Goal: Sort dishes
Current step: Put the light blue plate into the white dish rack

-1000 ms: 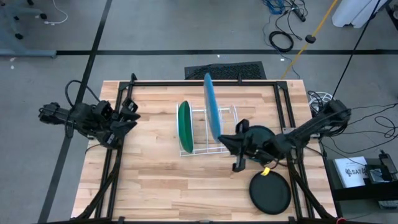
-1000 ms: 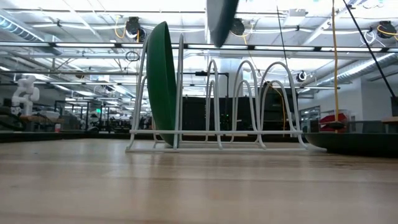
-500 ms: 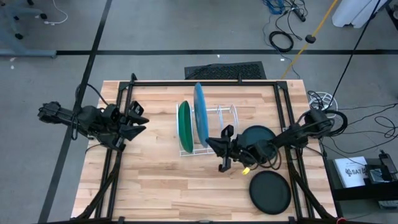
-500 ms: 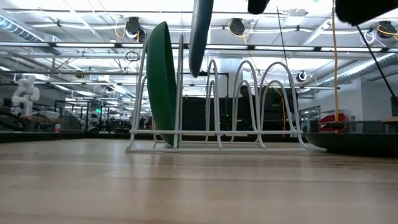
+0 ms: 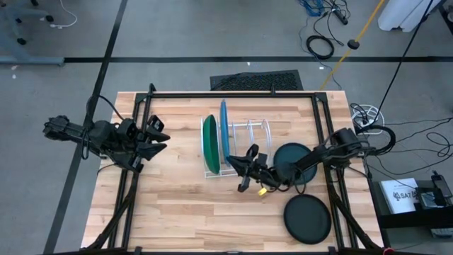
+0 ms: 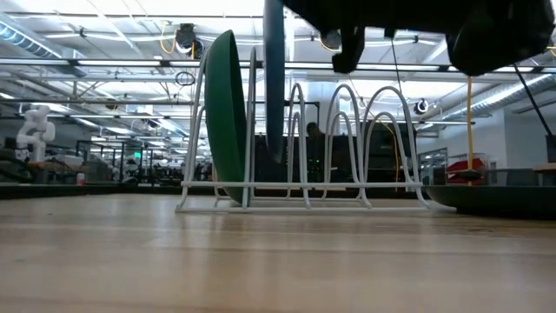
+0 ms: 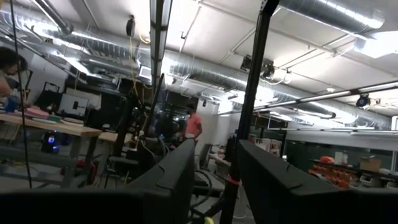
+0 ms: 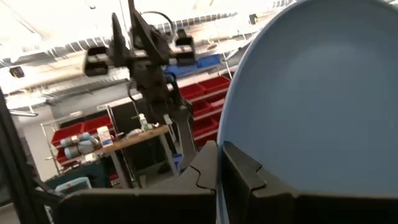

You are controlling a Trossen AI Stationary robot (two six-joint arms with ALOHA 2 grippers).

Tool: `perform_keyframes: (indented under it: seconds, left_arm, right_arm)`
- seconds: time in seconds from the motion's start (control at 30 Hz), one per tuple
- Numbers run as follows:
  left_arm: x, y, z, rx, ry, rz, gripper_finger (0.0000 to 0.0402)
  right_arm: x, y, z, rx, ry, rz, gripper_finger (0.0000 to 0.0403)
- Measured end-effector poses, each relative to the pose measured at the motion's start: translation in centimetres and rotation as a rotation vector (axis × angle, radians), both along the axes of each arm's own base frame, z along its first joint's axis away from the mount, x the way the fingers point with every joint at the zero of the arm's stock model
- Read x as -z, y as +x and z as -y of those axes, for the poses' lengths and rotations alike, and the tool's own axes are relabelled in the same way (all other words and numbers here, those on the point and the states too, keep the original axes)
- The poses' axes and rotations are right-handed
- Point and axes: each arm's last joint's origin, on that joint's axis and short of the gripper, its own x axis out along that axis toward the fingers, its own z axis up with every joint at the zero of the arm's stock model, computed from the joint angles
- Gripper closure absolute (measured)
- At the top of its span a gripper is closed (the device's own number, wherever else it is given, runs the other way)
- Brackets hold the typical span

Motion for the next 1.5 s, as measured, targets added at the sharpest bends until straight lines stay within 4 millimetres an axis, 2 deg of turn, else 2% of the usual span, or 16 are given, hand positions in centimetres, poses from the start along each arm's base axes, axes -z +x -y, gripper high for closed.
perform_keyframes:
  seconds: [0.27, 0.7, 0.87, 1.27, 1.5]
  left_arm:
    - [0.0, 0.0, 0.0, 0.01, -0.019, -0.003, 0.0267]
    - [0.0, 0.0, 0.0, 0.012, -0.023, -0.003, 0.0267]
    - [0.0, 0.0, 0.0, 0.012, -0.023, -0.003, 0.0267]
    - [0.0, 0.0, 0.0, 0.013, -0.022, -0.004, 0.0267]
    - [0.0, 0.0, 0.0, 0.012, -0.021, -0.007, 0.0267]
  right_arm:
    - [2.9, 1.0, 0.5, -0.003, 0.044, -0.055, 0.0403]
    - [3.9, 1.1, 0.6, 0.038, 0.033, -0.127, 0.0399]
    - [3.9, 1.2, 0.6, 0.033, 0.051, -0.12, 0.0375]
    - [3.4, 0.9, 0.2, 0.026, 0.076, -0.068, 0.029]
    - [2.7, 0.6, -0.2, 0.025, 0.048, -0.062, 0.0263]
